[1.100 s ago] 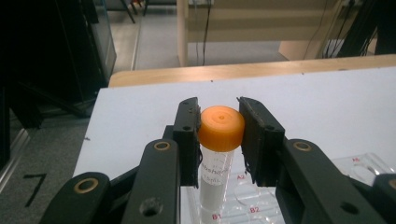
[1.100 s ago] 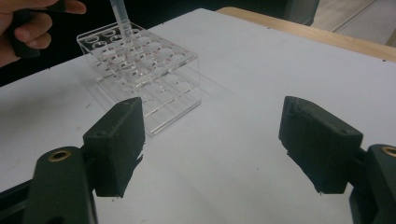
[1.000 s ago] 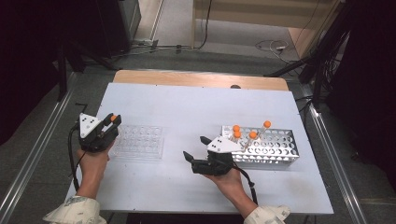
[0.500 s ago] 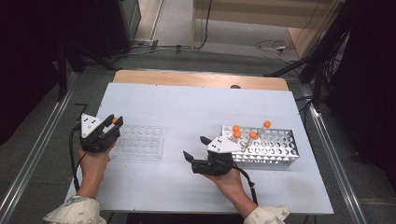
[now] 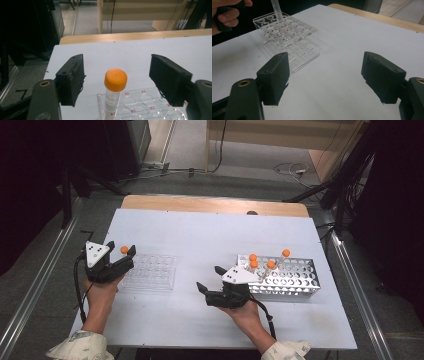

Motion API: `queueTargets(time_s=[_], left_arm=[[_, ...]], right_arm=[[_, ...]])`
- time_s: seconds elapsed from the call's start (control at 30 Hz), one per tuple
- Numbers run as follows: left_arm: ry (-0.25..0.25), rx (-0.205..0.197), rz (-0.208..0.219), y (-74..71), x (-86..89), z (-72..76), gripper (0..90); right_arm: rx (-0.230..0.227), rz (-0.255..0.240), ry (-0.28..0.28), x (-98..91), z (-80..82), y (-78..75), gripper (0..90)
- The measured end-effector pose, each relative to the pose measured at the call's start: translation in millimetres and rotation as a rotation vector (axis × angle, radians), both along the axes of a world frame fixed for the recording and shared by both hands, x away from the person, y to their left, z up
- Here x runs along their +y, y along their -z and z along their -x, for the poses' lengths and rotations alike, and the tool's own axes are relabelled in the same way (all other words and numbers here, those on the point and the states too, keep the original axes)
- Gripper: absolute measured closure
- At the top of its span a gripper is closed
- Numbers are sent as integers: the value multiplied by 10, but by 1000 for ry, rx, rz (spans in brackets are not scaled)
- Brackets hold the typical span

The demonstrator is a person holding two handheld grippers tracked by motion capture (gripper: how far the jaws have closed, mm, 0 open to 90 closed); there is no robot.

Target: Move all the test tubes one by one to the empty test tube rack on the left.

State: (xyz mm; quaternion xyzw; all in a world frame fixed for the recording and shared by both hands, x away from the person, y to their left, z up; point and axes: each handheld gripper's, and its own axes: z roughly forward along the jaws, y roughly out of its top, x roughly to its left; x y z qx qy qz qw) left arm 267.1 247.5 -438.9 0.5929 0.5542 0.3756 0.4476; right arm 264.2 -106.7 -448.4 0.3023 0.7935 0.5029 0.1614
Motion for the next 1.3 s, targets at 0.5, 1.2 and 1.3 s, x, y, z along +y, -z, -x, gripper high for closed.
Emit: queueTargets(time_s=[0.5,1.2,1.3], left_arm=[[-4,-51,19,-187,-139,176,170],[145,-12,15,-165,-576,257,153],[163,-1,9,-128,-632,261,150]], right_arm=[[-5,-9,18,-113,-8,-46,211],[-23,-28,61,-360,27,-168,213],[-28,-32,72,-408,26,-184,213]])
